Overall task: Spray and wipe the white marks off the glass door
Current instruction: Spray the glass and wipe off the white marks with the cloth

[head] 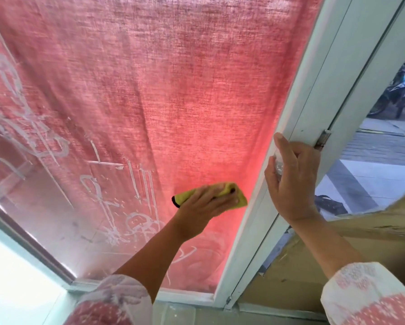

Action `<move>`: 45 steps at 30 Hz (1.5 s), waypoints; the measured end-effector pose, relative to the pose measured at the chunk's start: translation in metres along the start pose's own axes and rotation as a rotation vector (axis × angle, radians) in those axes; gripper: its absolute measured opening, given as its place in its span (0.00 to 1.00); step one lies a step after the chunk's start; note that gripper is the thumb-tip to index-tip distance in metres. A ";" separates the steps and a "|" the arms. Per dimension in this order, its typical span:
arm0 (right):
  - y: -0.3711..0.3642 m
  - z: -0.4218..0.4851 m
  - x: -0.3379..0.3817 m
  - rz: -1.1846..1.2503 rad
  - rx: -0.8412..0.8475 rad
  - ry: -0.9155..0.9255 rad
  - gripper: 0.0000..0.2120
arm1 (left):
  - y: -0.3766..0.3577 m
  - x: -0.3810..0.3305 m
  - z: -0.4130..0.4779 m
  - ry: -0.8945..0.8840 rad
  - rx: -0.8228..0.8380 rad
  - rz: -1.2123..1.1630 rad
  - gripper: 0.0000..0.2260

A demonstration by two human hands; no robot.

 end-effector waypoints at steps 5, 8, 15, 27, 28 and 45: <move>-0.006 -0.007 -0.002 -0.049 0.042 0.006 0.26 | -0.008 -0.001 -0.023 -0.154 0.096 -0.022 0.36; -0.013 -0.018 0.004 -0.039 0.127 0.079 0.30 | 0.013 0.029 -0.007 -0.018 -0.026 -0.018 0.37; -0.021 -0.023 0.023 -0.042 0.169 0.099 0.30 | 0.029 0.056 0.007 0.362 -0.177 -0.081 0.44; -0.043 -0.018 0.045 -0.023 0.184 0.063 0.29 | 0.030 0.093 -0.036 0.174 -0.077 -0.011 0.35; -0.047 -0.014 0.051 -0.009 0.175 0.060 0.29 | 0.038 0.107 -0.033 0.272 -0.113 -0.014 0.34; -0.072 -0.002 0.084 -0.006 0.108 -0.121 0.26 | 0.027 0.126 -0.082 0.104 -0.078 -0.114 0.38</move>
Point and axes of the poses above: each hand's wrist, its own z-axis towards the middle knuckle, its own y-axis out of the back of the hand, x = y × z, the point moved 7 cm from there along z, towards the middle knuckle, and after that the axes turned 4 degrees about -y, right-handed, at the moved point
